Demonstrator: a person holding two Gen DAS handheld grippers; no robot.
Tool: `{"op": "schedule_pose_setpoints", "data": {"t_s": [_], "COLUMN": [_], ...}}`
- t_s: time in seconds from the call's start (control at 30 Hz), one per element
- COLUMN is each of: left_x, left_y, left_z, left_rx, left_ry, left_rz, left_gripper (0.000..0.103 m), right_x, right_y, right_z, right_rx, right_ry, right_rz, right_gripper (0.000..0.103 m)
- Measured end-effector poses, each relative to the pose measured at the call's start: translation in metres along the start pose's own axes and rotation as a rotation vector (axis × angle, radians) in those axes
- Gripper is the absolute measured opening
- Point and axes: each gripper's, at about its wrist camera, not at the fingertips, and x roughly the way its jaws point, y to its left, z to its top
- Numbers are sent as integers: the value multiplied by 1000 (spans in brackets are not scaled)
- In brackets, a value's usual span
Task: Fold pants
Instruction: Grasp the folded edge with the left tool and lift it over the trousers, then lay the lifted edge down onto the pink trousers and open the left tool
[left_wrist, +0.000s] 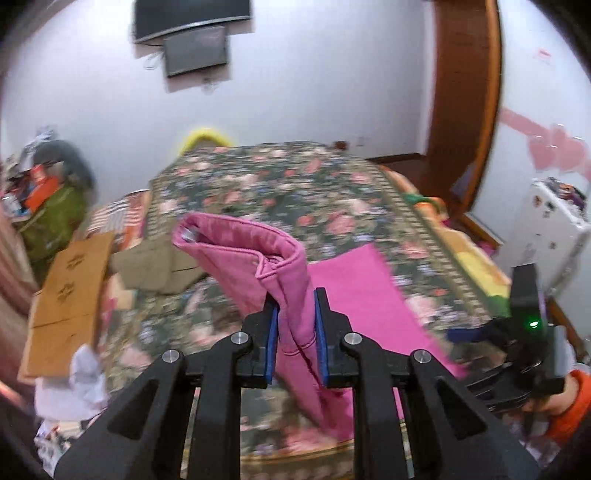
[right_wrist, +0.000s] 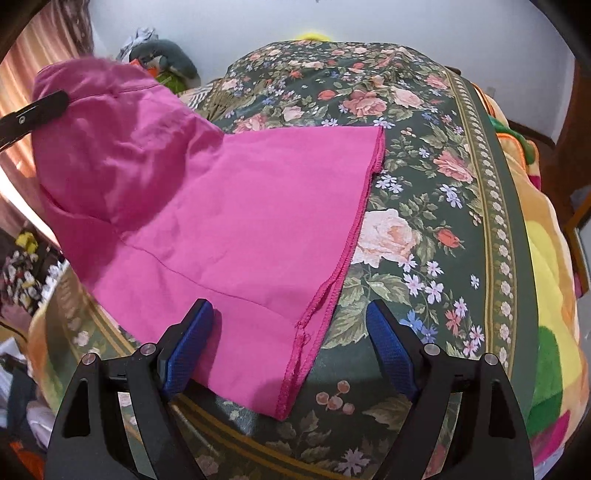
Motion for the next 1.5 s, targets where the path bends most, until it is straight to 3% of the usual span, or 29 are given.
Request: {"op": "schedule_pose_setpoints", "data": {"t_s": [0.2,0.37,0.53,0.7,0.8,0.87,0.93,1.0,1.13,1.27,1.5], "left_x": [23,55,84,90,91,89,84,78,70,80,137], "left_y": [-38,-60,-78,-90,-91,-90,-85,-76,-49,-17,26], "left_z": [8,-2,-22,-34,-34,-32,-29,-25,-9,6,27], "left_rx": [23,-5,-17,30,35,36,24,-6,-51,-50,12], "left_ry": [73,203,320,360,363,376,374,345,298,267,310], "left_rz": [-157,-296,-350,-356,-350,-342,-334,-325,-287,-177,-27], "left_gripper": [16,16,15,15,16,25,51,68,71,75,77], "right_x": [-27,-46,-56,-61,-63,-65,-68,-72,-69,-57,-20], "right_y": [-12,-25,-37,-43,-45,-44,-43,-41,-36,-31,-19], "right_z": [-3,-7,-14,-20,-20,-19,-17,-12,-3,3,7], "right_rx": [41,74,111,126,128,128,128,124,112,107,67], "right_ry": [-63,-96,-109,-109,-114,-121,-131,-149,-158,-147,-70], "right_rz": [-10,-37,-47,-57,-60,-61,-59,-51,-41,-11,12], "right_gripper": [82,82,82,82,82,83,83,83,83,83,83]}}
